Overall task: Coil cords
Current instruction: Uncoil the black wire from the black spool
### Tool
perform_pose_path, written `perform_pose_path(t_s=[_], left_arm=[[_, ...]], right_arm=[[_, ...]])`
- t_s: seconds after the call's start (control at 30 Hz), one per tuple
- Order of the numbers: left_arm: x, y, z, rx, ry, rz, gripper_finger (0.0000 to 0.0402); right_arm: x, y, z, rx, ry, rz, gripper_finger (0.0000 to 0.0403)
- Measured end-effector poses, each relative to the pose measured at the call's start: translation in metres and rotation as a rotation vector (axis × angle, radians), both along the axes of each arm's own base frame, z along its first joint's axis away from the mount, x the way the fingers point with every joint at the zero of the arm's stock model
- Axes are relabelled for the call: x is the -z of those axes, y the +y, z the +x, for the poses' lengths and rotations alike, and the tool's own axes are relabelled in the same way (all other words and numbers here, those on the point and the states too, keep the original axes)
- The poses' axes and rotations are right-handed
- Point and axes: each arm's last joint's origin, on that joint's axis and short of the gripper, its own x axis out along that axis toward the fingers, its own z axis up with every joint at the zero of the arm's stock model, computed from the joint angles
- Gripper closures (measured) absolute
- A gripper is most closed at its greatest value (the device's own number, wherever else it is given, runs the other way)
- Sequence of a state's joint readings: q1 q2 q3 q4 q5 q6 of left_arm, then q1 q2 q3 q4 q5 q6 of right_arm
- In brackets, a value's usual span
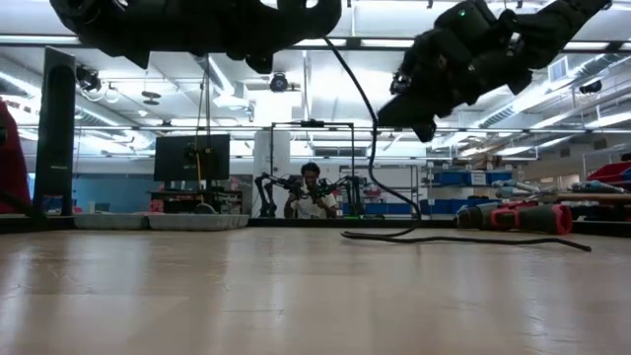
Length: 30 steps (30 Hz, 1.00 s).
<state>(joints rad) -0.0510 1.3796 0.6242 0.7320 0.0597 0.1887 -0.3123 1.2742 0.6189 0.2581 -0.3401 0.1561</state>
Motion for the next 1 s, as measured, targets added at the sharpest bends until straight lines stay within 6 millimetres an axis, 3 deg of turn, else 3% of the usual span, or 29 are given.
perform_pose_path(t_s=[0.3, 0.6, 1.0], left_arm=[[0.003, 0.009, 0.001, 0.013, 0.058, -0.029, 0.0402], [0.009, 0.024, 0.001, -0.046, 0.122, -0.072, 0.0402], [0.014, 0.025, 0.003, -0.047, 0.142, -0.07, 0.0402]], right_arm=[[-0.019, 0.011, 0.009, -0.043, -0.204, -0.051, 0.0299], [-0.023, 0.027, 0.014, -0.007, -0.242, -0.158, 0.03], [-0.036, 0.045, 0.018, -0.001, -0.369, -0.193, 0.0298]])
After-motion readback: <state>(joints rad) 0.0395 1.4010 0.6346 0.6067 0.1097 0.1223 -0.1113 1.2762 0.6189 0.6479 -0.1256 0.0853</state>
